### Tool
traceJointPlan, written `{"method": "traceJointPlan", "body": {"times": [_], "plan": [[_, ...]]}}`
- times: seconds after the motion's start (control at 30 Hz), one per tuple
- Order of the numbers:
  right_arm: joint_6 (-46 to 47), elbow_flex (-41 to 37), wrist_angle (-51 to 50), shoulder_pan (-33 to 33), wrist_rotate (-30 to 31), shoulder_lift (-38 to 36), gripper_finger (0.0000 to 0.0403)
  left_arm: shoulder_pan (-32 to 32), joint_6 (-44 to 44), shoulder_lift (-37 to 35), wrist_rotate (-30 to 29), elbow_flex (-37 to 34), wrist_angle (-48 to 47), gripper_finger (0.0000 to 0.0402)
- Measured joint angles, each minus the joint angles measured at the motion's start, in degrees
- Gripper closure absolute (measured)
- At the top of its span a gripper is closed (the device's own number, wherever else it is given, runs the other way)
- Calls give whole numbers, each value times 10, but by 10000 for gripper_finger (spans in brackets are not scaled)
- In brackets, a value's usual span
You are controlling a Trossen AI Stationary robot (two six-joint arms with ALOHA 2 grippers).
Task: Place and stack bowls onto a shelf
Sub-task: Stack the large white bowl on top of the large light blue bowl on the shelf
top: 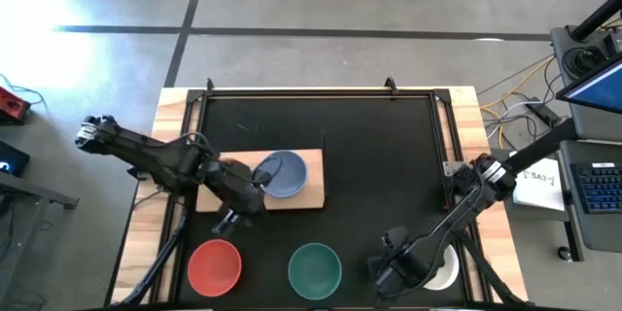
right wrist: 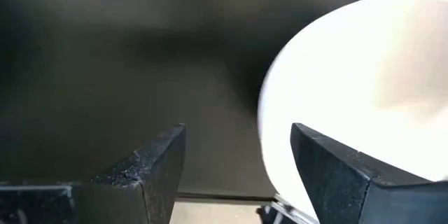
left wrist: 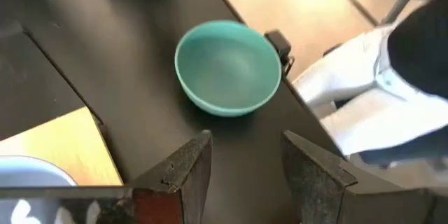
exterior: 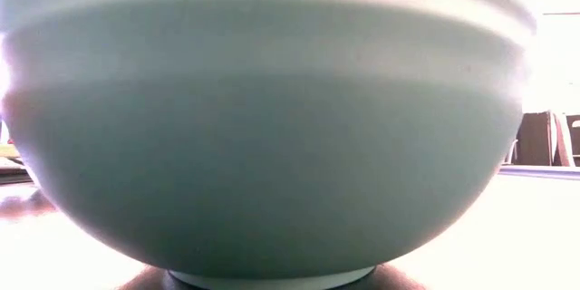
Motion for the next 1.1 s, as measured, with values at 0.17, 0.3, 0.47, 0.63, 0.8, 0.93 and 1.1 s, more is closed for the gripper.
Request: {"method": "traceJointPlan", "body": {"times": [0.17, 0.3, 0.47, 0.63, 0.8, 0.93, 1.1], "plan": [[7, -60, 58, 6, -11, 0, 159, -1, -15, -37, -1, 0, 3, 249], [-3, -91, 66, 8, -27, 0, 171, -1, -22, -56, -1, 0, 5, 249], [-27, -111, 69, 7, -30, 0, 215, -1, -31, -68, -3, 0, 12, 249], [-55, -113, 72, 7, -31, 0, 302, -1, -34, -72, -6, 0, 14, 249], [-114, -113, 98, 7, -49, 0, 386, -1, -54, -71, -7, 0, 14, 249], [-179, -113, 131, 7, -83, -6, 393, -1, -45, -65, -6, 0, 13, 249], [-311, -113, 301, 7, -101, -52, 394, -2, 2, -61, 27, 0, 13, 249]]}}
